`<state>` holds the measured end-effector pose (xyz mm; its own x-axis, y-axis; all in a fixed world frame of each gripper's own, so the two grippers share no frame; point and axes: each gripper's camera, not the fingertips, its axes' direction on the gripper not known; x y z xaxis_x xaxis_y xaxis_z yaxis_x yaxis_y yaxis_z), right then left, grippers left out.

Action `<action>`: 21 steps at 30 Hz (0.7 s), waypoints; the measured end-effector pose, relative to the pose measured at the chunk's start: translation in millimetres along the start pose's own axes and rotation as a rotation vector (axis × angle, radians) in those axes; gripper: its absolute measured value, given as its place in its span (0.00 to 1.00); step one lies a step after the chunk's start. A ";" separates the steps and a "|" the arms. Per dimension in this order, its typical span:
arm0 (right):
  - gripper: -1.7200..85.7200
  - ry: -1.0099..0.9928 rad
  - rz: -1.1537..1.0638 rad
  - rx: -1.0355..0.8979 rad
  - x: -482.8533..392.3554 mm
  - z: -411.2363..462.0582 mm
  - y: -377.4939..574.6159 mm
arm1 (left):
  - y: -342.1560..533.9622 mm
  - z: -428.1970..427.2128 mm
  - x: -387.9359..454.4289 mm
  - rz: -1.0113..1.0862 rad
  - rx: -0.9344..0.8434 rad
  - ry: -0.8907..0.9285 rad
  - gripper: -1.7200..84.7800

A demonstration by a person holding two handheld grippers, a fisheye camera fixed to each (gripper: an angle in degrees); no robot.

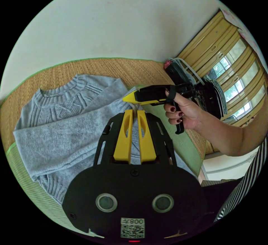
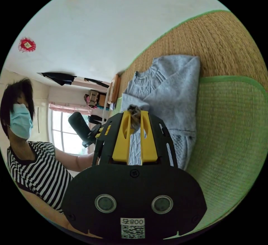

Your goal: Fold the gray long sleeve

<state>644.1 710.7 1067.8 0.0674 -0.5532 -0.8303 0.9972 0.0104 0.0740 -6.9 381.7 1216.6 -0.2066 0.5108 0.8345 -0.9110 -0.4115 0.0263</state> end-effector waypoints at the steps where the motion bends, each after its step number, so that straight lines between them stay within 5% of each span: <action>1: 0.09 0.002 0.003 -0.001 2.0 -1.2 0.6 | -4.9 8.9 1.3 0.000 -0.012 0.004 0.05; 21: 0.03 0.113 0.114 0.078 23.4 -24.4 38.0 | -56.5 98.2 13.7 0.036 -0.196 0.002 0.07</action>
<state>684.3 718.4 1037.8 0.1872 -0.4548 -0.8707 0.9777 0.0001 0.2101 76.8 337.9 1280.6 -0.2403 0.5000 0.8320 -0.9552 -0.2744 -0.1110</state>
